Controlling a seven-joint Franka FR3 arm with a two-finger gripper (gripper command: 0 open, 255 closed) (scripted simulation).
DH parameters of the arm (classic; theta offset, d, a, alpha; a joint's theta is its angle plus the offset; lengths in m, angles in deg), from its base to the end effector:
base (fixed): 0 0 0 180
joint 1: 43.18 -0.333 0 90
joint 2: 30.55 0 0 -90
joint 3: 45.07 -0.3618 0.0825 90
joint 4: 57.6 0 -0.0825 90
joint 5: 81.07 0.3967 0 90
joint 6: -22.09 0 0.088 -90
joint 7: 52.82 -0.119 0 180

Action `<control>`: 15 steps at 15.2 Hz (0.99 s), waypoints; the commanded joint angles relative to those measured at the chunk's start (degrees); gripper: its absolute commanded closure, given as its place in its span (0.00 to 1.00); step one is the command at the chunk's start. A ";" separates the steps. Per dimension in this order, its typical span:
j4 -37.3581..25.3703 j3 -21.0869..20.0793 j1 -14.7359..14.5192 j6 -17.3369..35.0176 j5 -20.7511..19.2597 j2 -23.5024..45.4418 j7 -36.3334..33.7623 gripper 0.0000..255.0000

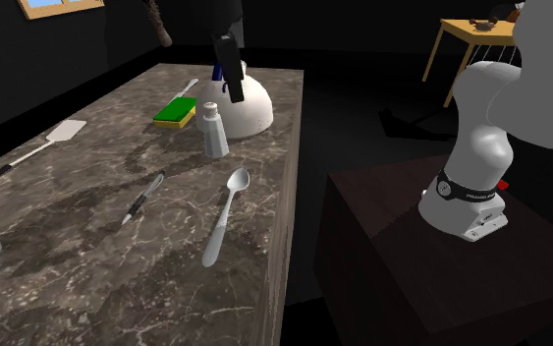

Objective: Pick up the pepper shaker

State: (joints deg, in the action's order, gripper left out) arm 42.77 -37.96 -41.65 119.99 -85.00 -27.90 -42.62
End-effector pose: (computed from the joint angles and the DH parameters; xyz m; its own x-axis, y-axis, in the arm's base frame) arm 0.5738 -0.0931 0.5557 0.9942 0.0365 -0.1007 0.0423 -0.9976 0.0555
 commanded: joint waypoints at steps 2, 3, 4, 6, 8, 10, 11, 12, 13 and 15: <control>-7.39 0.64 0.80 -0.03 0.44 6.80 0.92 0.00; -10.04 0.75 1.02 -0.37 0.63 8.96 1.09 0.00; -9.28 0.73 1.03 0.40 0.62 8.97 1.03 0.00; -7.80 0.68 1.07 1.91 0.60 9.01 0.92 0.00; -6.39 0.61 1.12 3.42 0.59 9.11 0.82 0.00; -5.05 0.56 1.17 4.90 0.58 9.26 0.72 0.00; -4.68 0.53 1.19 5.33 0.57 9.31 0.70 0.00; -4.68 0.48 1.23 5.32 0.56 9.31 0.69 0.00; -4.68 0.46 1.26 5.32 0.56 9.31 0.69 0.00; -4.12 0.28 1.01 5.66 0.53 9.05 0.24 1.00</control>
State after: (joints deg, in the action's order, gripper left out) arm 37.74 -37.88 -40.76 126.38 -84.39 -22.54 -42.06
